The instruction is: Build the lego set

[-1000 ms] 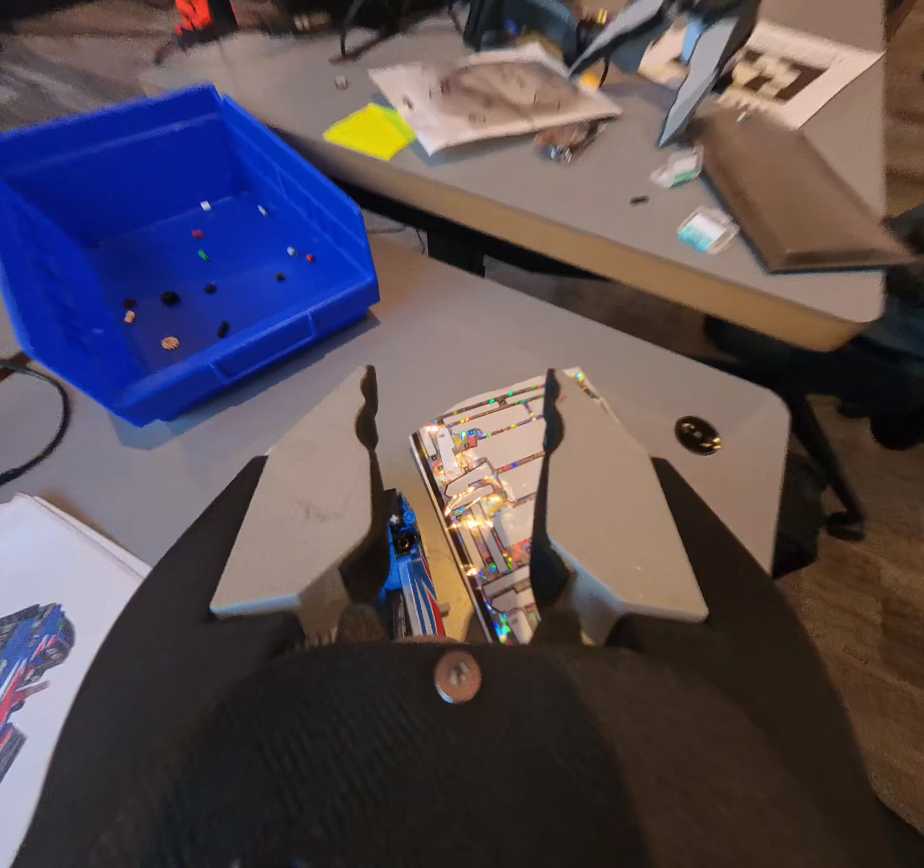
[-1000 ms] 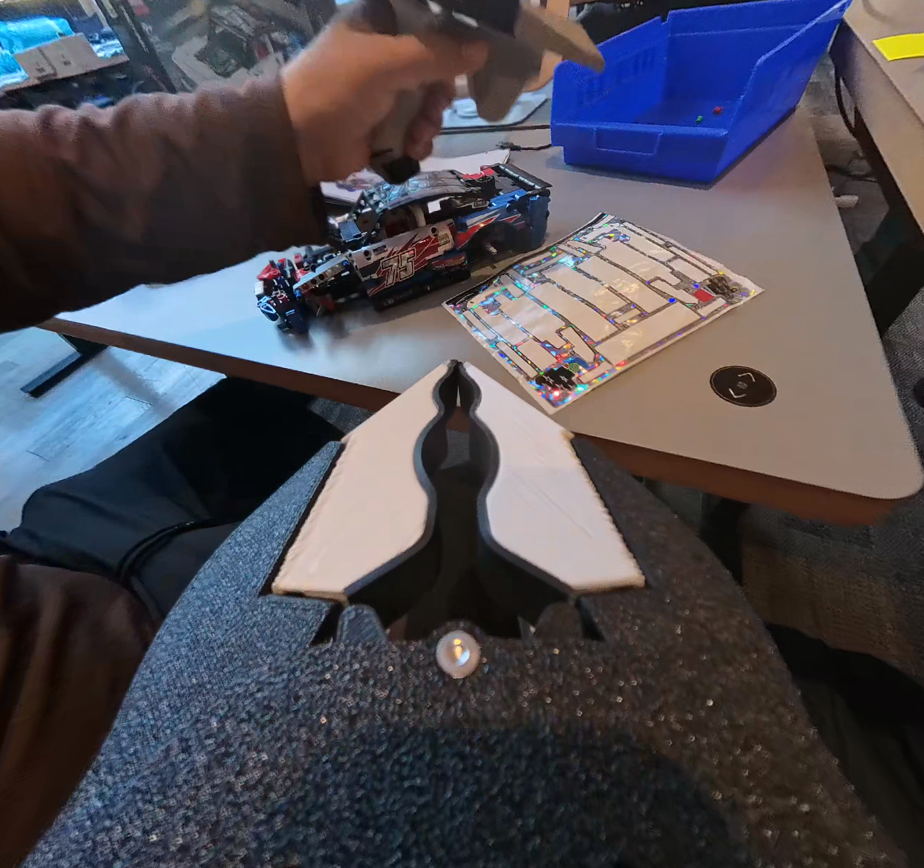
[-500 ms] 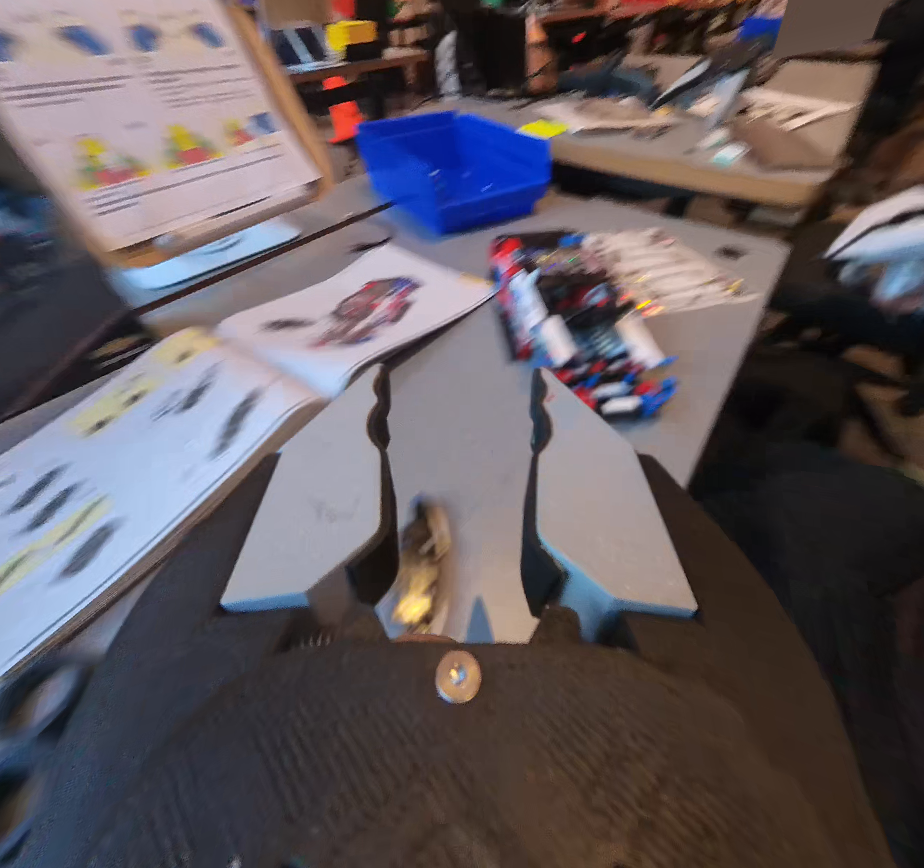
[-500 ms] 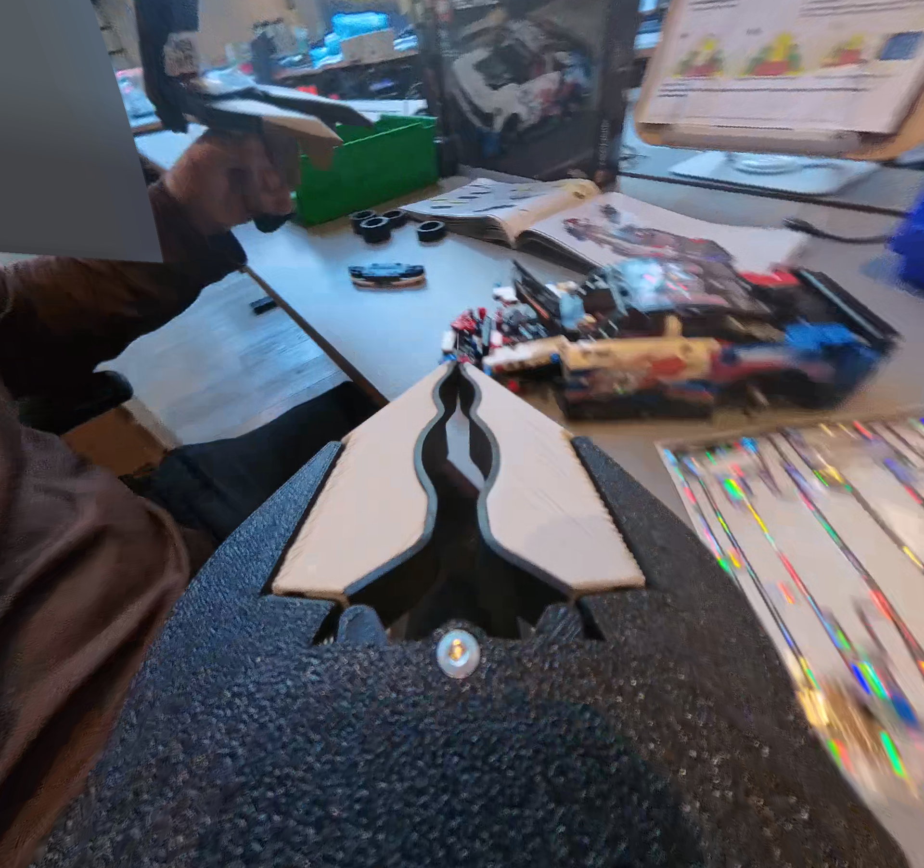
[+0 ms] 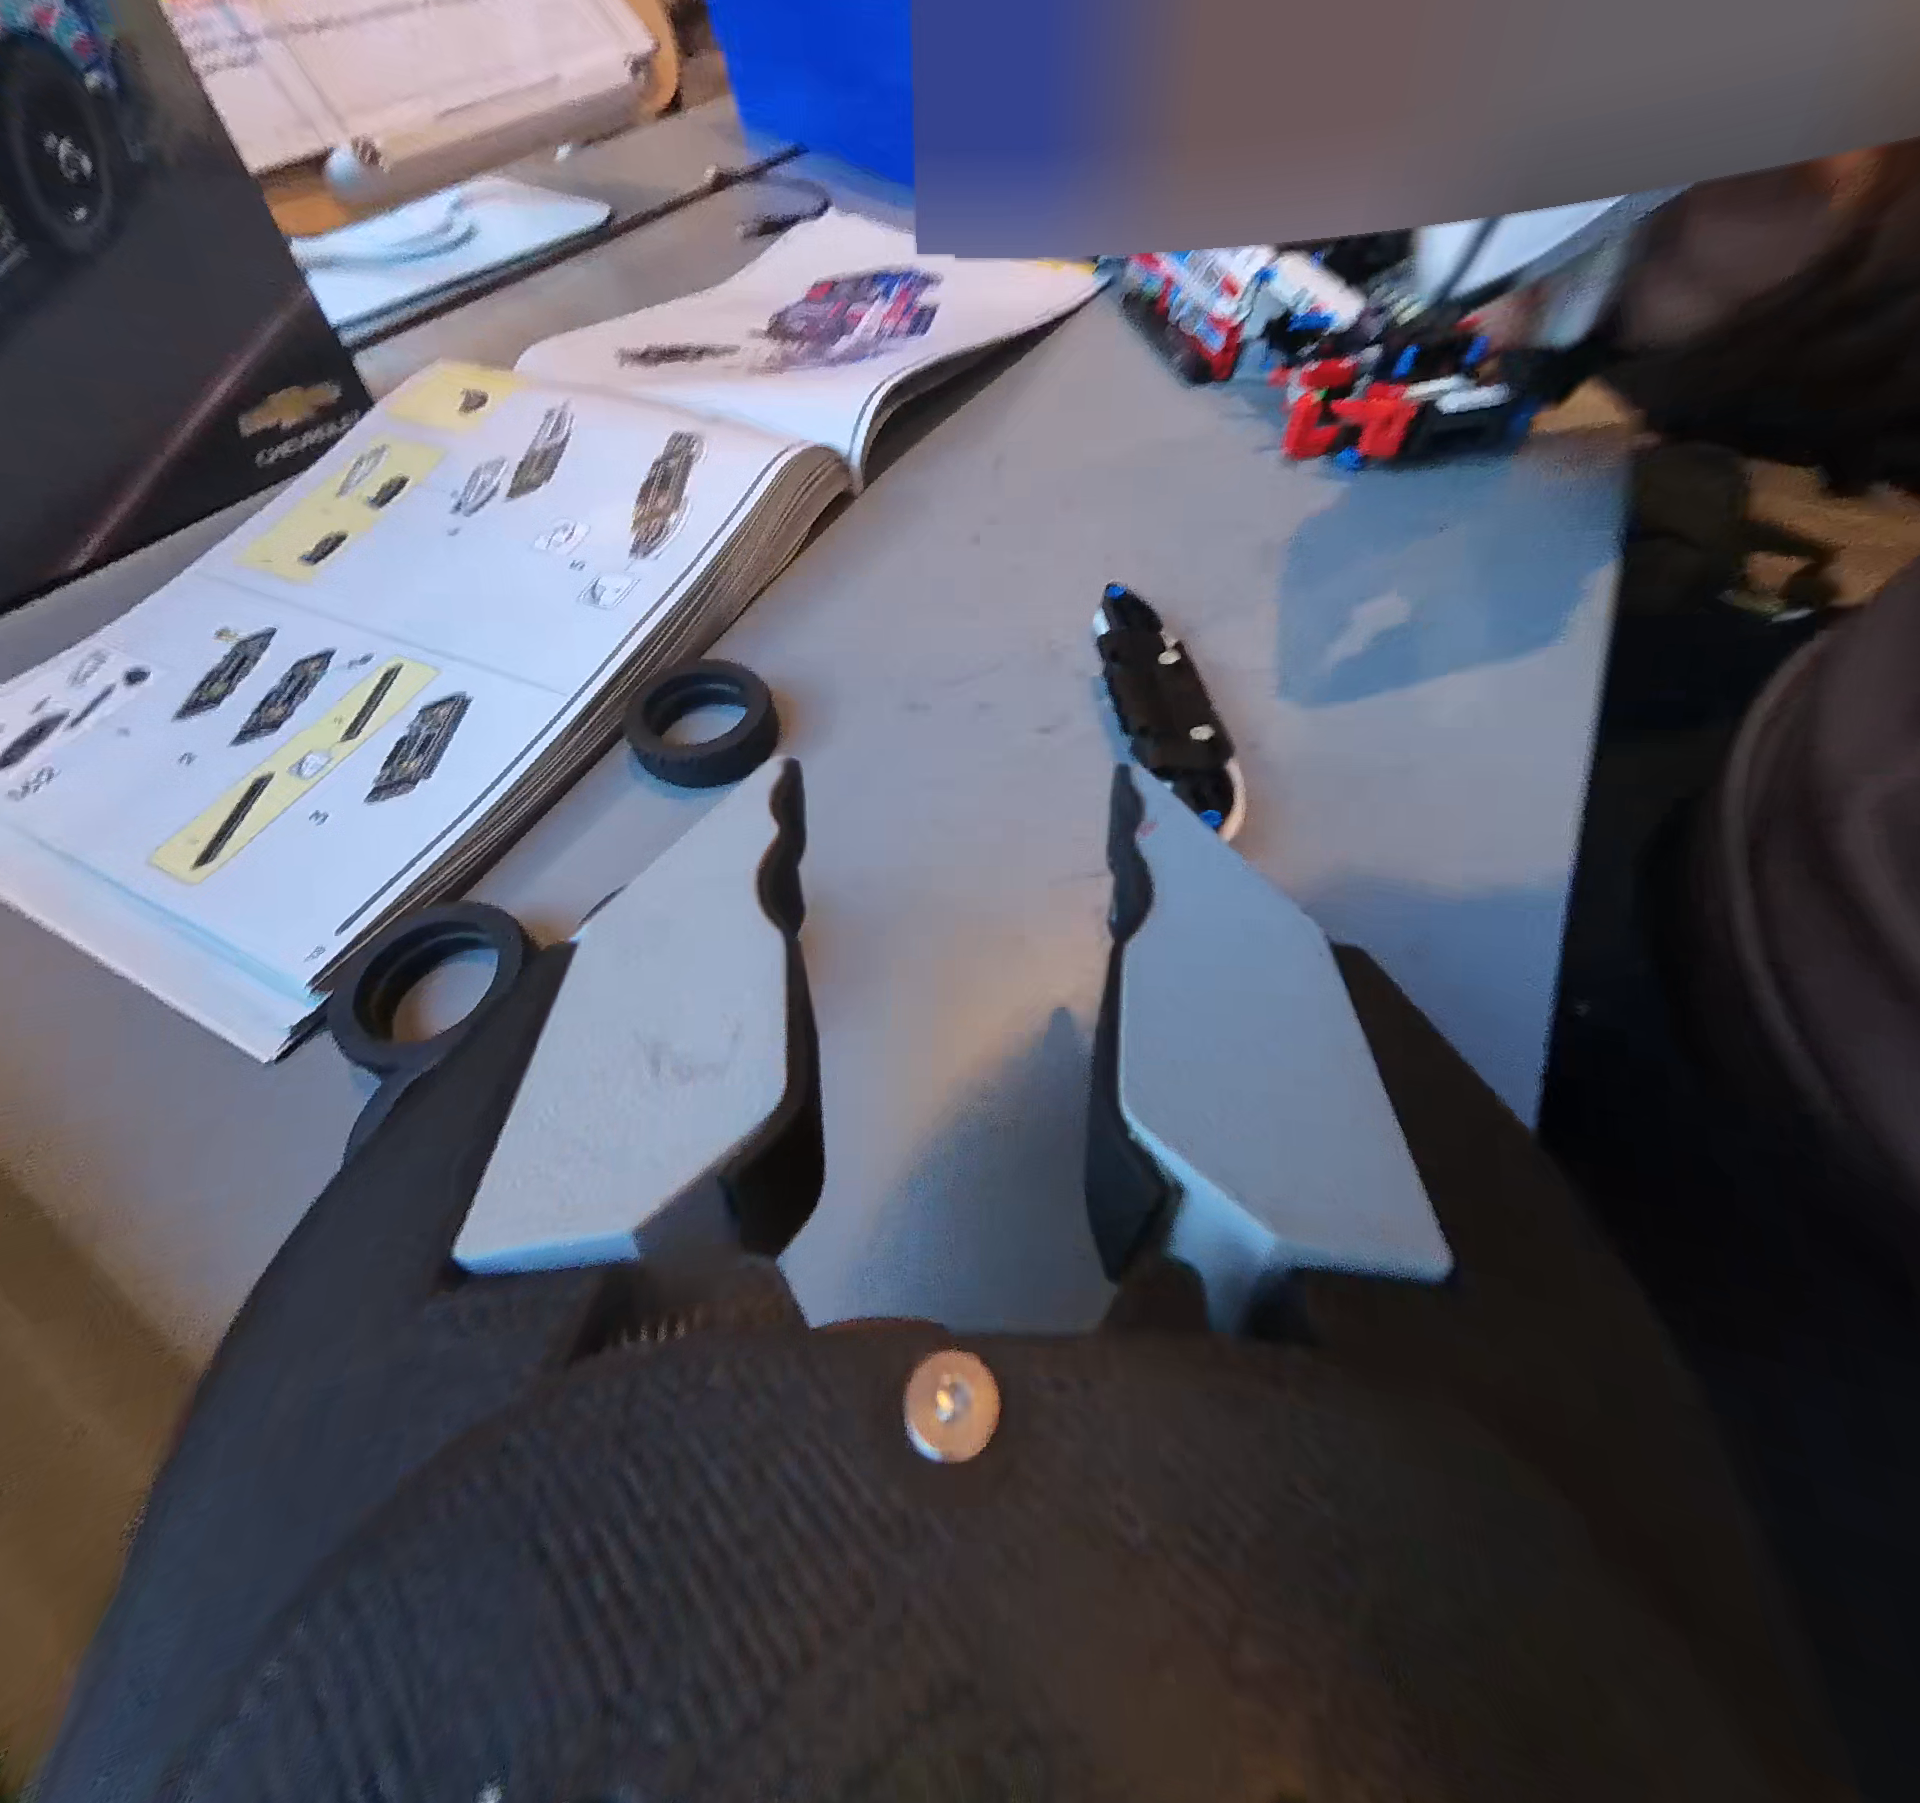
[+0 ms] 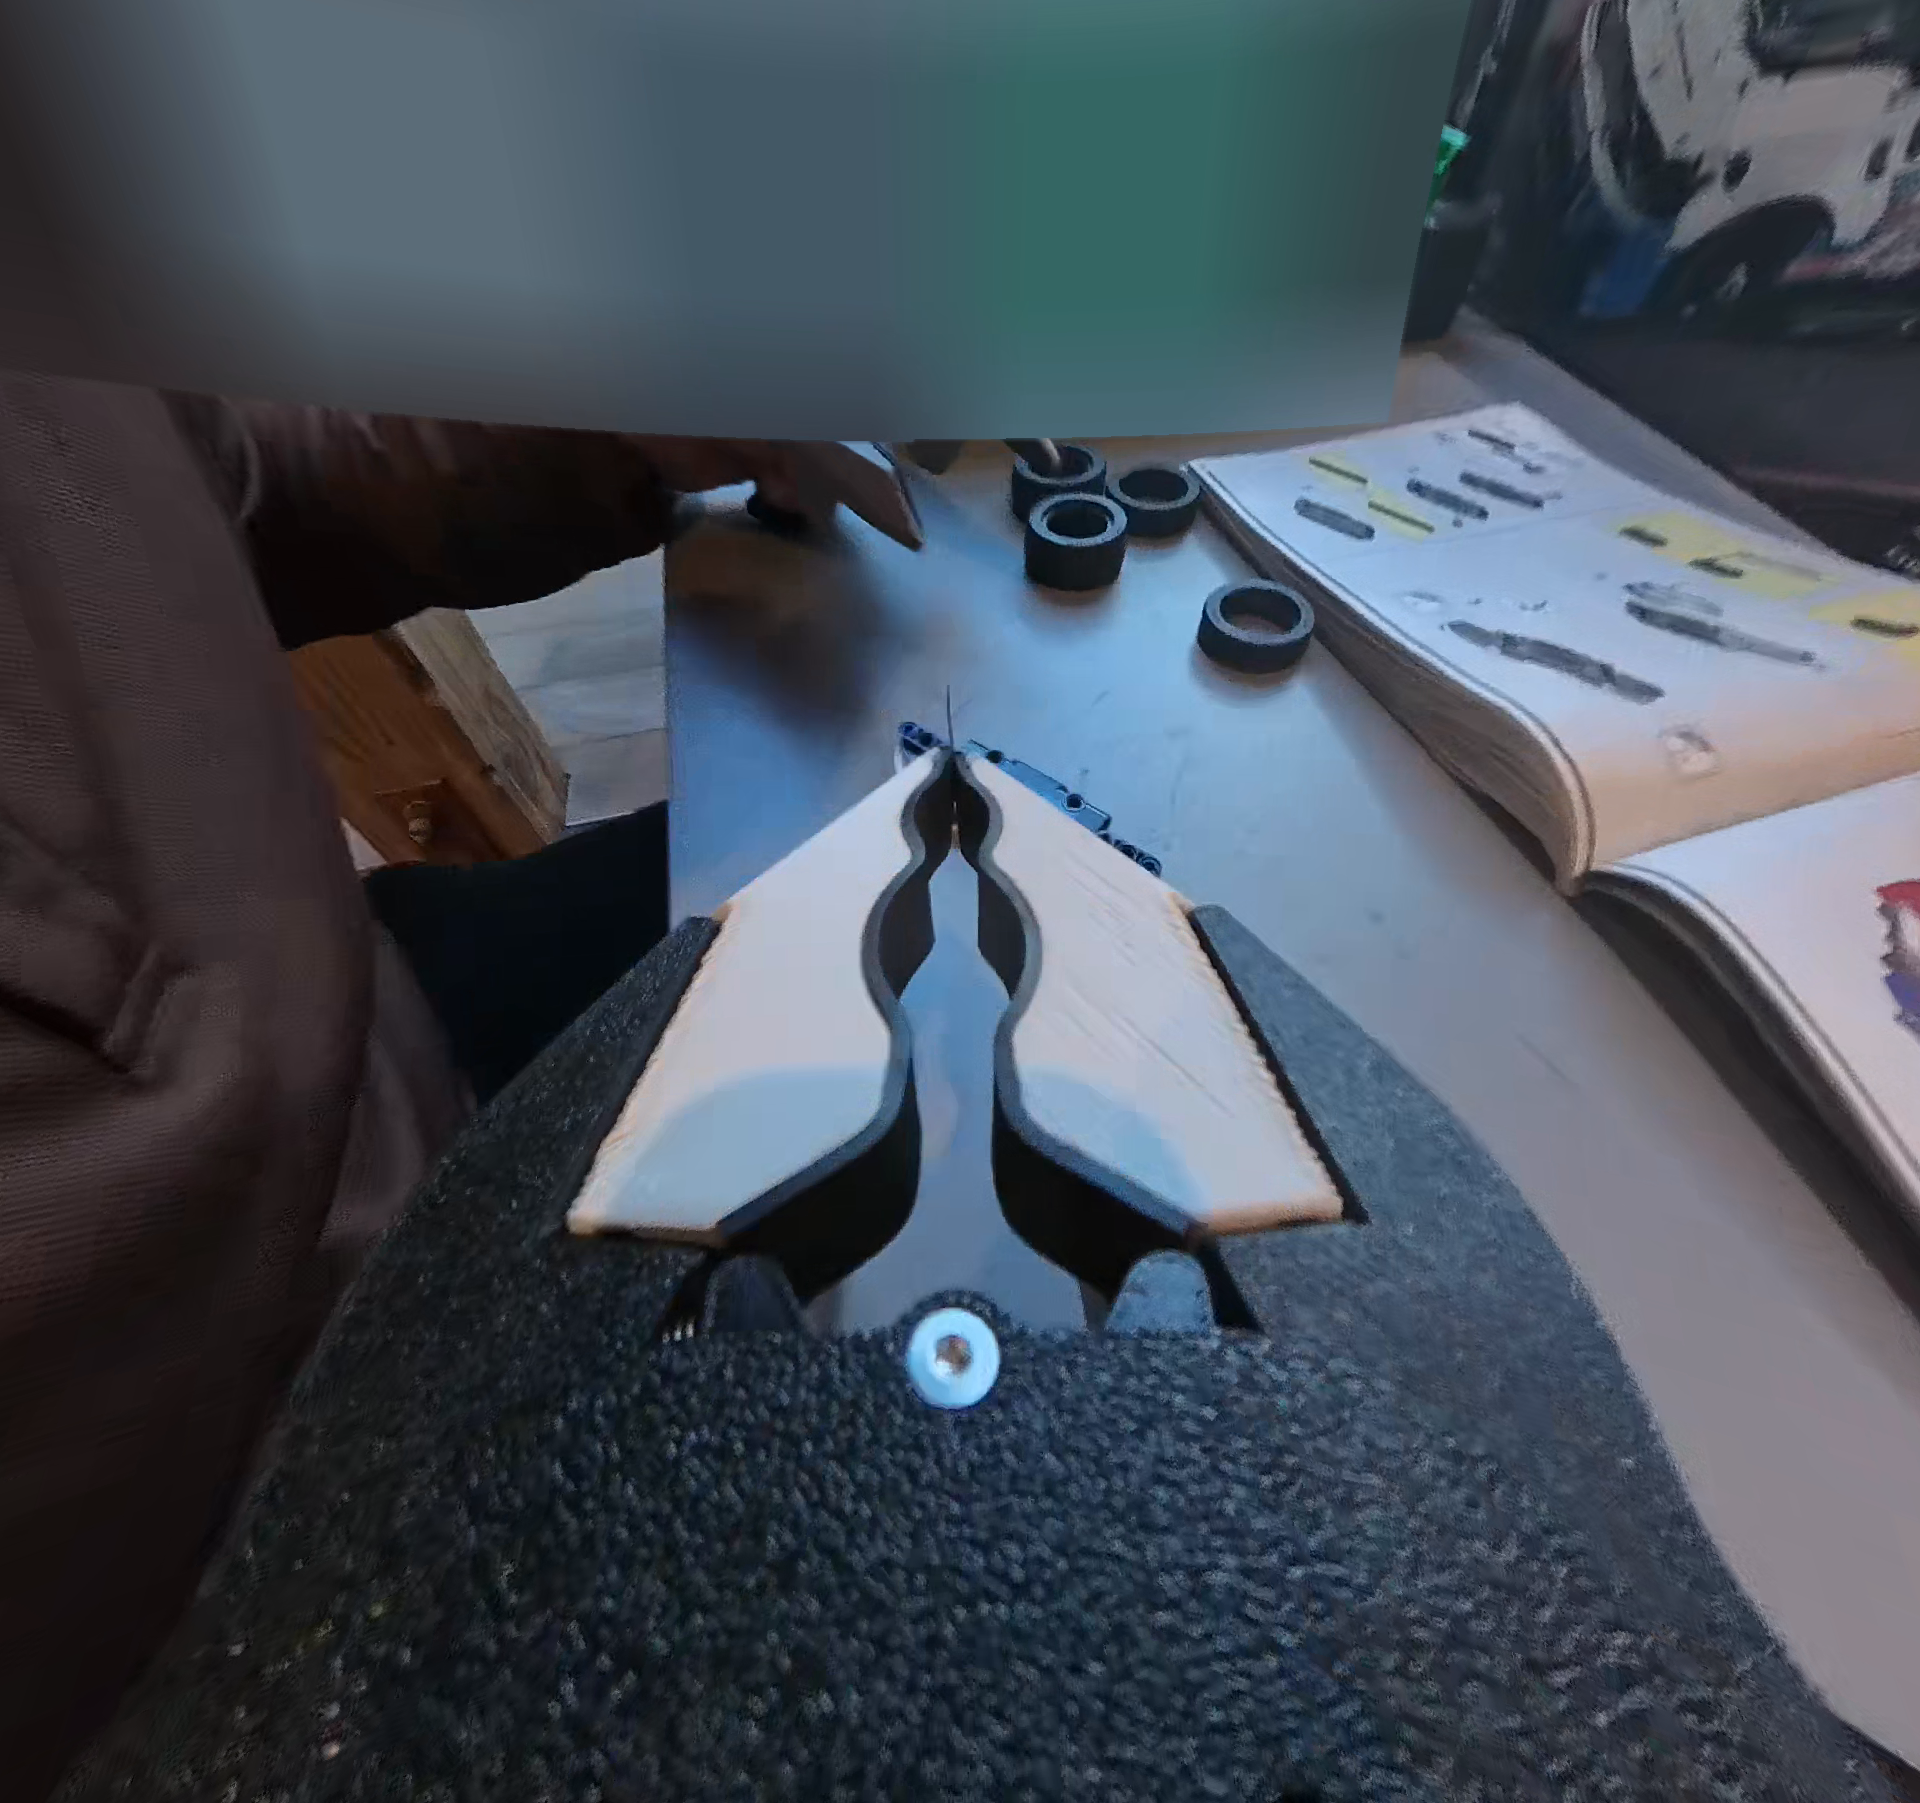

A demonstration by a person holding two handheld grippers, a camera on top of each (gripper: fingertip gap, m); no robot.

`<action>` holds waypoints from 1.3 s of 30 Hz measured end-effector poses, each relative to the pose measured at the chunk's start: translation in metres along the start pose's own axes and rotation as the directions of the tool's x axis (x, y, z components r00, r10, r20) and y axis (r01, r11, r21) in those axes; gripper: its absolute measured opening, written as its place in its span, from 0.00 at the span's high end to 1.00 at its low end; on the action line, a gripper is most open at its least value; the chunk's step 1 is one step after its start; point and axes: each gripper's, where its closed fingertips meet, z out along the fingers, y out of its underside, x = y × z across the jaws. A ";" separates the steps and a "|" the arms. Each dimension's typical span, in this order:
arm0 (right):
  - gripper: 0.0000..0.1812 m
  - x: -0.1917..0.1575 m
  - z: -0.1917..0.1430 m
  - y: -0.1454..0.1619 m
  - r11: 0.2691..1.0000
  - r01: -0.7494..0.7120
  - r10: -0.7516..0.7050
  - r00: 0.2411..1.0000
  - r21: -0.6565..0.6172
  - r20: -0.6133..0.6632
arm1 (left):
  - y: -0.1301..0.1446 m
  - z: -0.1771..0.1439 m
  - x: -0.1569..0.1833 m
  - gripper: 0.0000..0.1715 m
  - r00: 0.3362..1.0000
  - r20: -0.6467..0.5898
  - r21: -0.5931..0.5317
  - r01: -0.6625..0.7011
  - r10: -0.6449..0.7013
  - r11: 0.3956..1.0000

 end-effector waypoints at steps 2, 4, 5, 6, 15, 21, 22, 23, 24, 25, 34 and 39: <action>1.00 0.005 0.013 0.005 0.999 -0.039 0.039 0.999 -0.026 -0.016 | -0.006 -0.007 0.005 0.70 0.999 -0.047 0.056 0.003 -0.001 0.998; 1.00 0.005 0.023 0.007 0.995 -0.095 0.094 0.995 -0.035 -0.019 | -0.008 -0.010 0.008 0.70 0.996 -0.089 0.078 0.020 -0.013 0.997; 1.00 0.005 0.027 0.007 0.992 -0.121 0.120 0.993 -0.041 -0.022 | -0.008 -0.010 0.011 0.70 0.995 -0.104 0.076 0.022 -0.014 0.997; 1.00 0.004 0.031 0.009 0.989 -0.140 0.140 0.990 -0.054 -0.020 | -0.007 -0.009 0.014 0.69 0.992 -0.124 0.068 0.013 -0.005 0.998; 1.00 -0.026 0.036 -0.001 0.831 -0.555 0.550 0.815 -0.030 0.179 | 0.004 -0.001 0.034 0.69 0.972 -0.229 -0.019 -0.049 0.043 0.999; 1.00 -0.053 0.018 -0.001 0.732 -0.678 0.665 0.690 -0.067 0.286 | 0.001 0.000 0.069 0.69 0.967 -0.243 0.006 -0.082 0.081 0.997; 1.00 -0.055 0.015 -0.006 0.711 -0.701 0.677 0.664 -0.049 0.318 | 0.006 0.003 0.071 0.68 0.969 -0.220 -0.024 -0.117 0.109 0.993; 1.00 -0.056 0.011 -0.010 0.692 -0.721 0.684 0.641 -0.033 0.348 | 0.009 0.006 0.070 0.68 0.972 -0.190 -0.045 -0.150 0.139 0.988; 1.00 -0.055 0.009 -0.012 0.679 -0.734 0.690 0.627 -0.023 0.361 | 0.011 0.008 0.069 0.70 0.973 -0.166 -0.058 -0.170 0.158 0.984; 1.00 -0.054 0.008 -0.013 0.682 -0.731 0.685 0.633 -0.011 0.360 | 0.012 0.009 0.069 0.71 0.973 -0.167 -0.072 -0.174 0.160 0.982; 1.00 -0.049 0.009 -0.005 0.816 -0.575 0.543 0.797 0.057 0.264 | 0.004 0.012 0.059 0.71 0.983 -0.183 -0.051 -0.025 0.015 0.998; 1.00 -0.044 0.009 0.016 0.867 -0.495 0.481 0.859 0.047 0.172 | -0.002 0.023 0.072 0.73 0.970 -0.243 -0.043 -0.027 0.016 0.999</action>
